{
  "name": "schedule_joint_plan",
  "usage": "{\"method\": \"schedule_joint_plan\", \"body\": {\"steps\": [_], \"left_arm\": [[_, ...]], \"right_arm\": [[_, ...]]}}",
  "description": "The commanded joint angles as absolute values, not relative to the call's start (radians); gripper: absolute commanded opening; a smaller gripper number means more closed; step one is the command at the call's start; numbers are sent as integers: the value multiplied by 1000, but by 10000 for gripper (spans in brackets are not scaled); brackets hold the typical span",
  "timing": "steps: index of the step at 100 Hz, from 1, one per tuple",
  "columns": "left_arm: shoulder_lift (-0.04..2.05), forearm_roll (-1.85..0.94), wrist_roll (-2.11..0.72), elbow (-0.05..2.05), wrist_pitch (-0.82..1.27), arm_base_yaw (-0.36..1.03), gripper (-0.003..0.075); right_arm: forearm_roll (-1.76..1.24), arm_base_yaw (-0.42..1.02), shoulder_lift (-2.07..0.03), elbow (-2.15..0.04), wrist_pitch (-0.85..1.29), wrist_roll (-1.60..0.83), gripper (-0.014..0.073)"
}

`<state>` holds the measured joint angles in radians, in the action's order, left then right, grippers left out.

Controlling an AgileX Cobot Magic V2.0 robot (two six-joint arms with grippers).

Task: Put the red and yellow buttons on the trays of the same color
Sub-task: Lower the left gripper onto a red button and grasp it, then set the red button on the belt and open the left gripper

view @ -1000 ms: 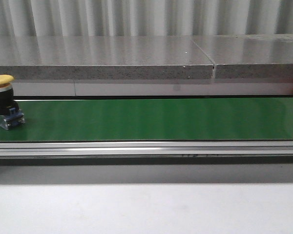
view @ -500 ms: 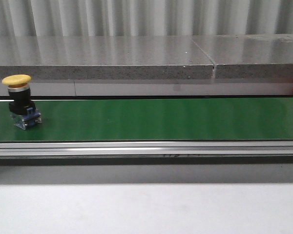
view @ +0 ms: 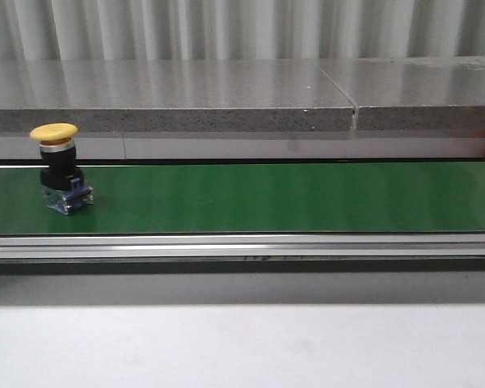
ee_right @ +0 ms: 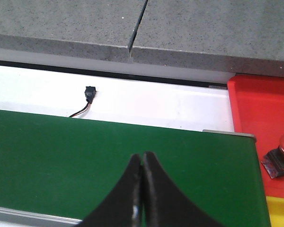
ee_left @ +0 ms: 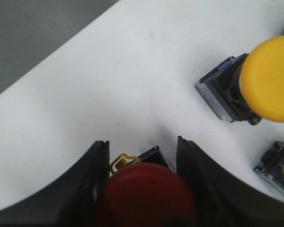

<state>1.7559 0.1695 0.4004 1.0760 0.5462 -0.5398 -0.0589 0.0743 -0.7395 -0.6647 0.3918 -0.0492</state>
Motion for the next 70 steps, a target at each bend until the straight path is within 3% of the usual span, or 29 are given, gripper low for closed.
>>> {"method": "schedule_joint_plan", "body": {"steps": [1,38,70], "left_arm": [[1659,162,403,1102,537,-530,-20],[1432,162,294,1102,567,-309,-21],[1459,224,270,1102,614,-30,-21]], "right_arm": [[-54,76,-733,-691,325,-58,-69],[-54,76,-733,-691,325,-58,-69],[-54,76,-733,-691,325,-58,-69]]}}
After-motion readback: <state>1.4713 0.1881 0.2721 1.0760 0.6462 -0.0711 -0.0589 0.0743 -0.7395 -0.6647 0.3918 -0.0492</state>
